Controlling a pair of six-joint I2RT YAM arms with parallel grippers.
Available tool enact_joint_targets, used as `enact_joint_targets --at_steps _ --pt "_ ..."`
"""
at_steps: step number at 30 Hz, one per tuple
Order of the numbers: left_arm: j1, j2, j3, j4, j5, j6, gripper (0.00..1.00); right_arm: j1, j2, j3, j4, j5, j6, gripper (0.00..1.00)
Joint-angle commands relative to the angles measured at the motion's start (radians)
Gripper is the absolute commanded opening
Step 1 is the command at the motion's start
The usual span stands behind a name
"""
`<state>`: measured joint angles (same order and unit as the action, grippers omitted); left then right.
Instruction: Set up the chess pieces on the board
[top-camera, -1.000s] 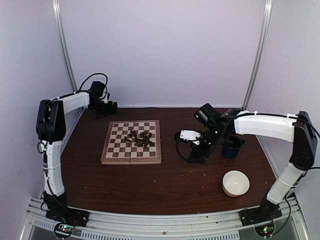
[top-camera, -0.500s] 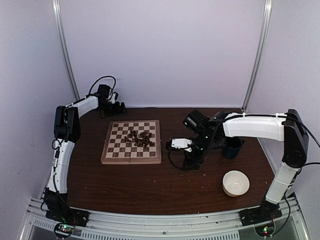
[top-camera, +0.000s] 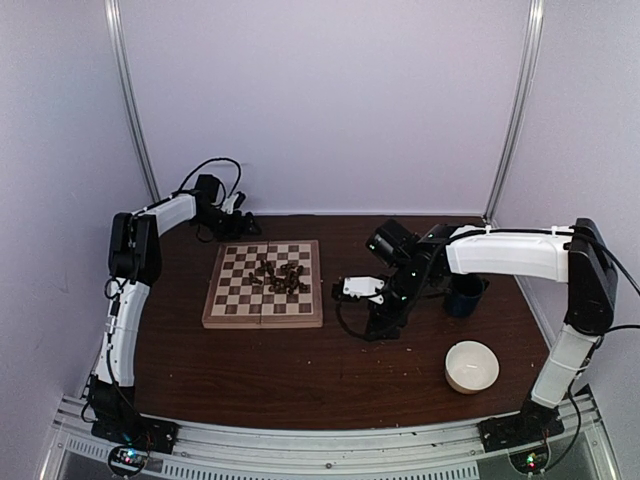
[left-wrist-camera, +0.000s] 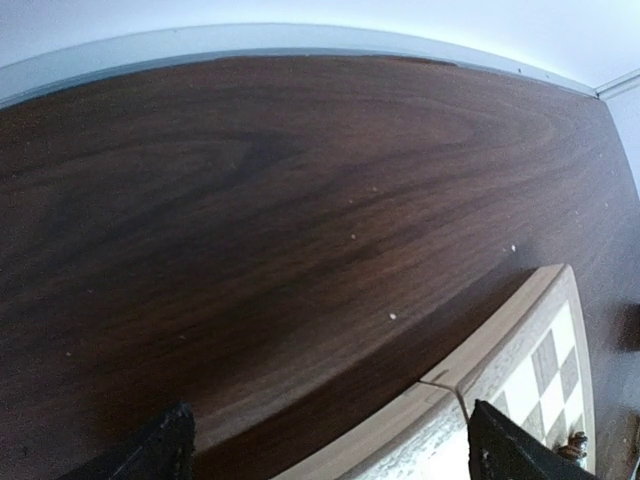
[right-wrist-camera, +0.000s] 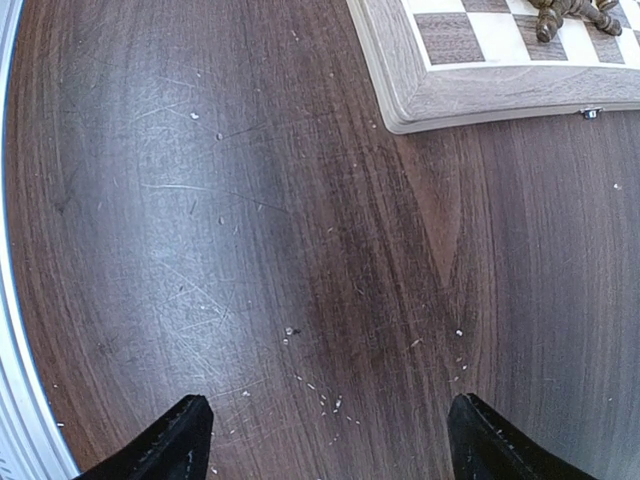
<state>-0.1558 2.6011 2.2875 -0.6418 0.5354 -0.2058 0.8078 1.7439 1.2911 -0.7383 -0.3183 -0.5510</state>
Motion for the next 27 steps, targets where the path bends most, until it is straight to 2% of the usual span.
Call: enact_joint_targets --at_steps 1,8,13,20,27 --pt "0.011 -0.018 -0.011 -0.045 0.090 0.047 0.95 0.005 -0.037 -0.019 -0.006 -0.011 0.006 0.85" --pt "0.010 -0.097 -0.116 -0.077 0.081 0.107 0.95 0.005 -0.056 -0.025 -0.002 0.001 0.006 0.85" --pt "0.010 -0.171 -0.201 -0.115 0.096 0.124 0.90 0.005 -0.083 -0.043 0.001 0.004 0.004 0.85" --pt "-0.020 -0.317 -0.448 -0.101 0.126 0.138 0.85 0.003 -0.138 -0.126 0.076 0.032 0.012 0.86" --pt "-0.081 -0.477 -0.713 -0.074 0.141 0.117 0.84 -0.007 -0.150 -0.172 0.130 0.032 0.034 0.86"
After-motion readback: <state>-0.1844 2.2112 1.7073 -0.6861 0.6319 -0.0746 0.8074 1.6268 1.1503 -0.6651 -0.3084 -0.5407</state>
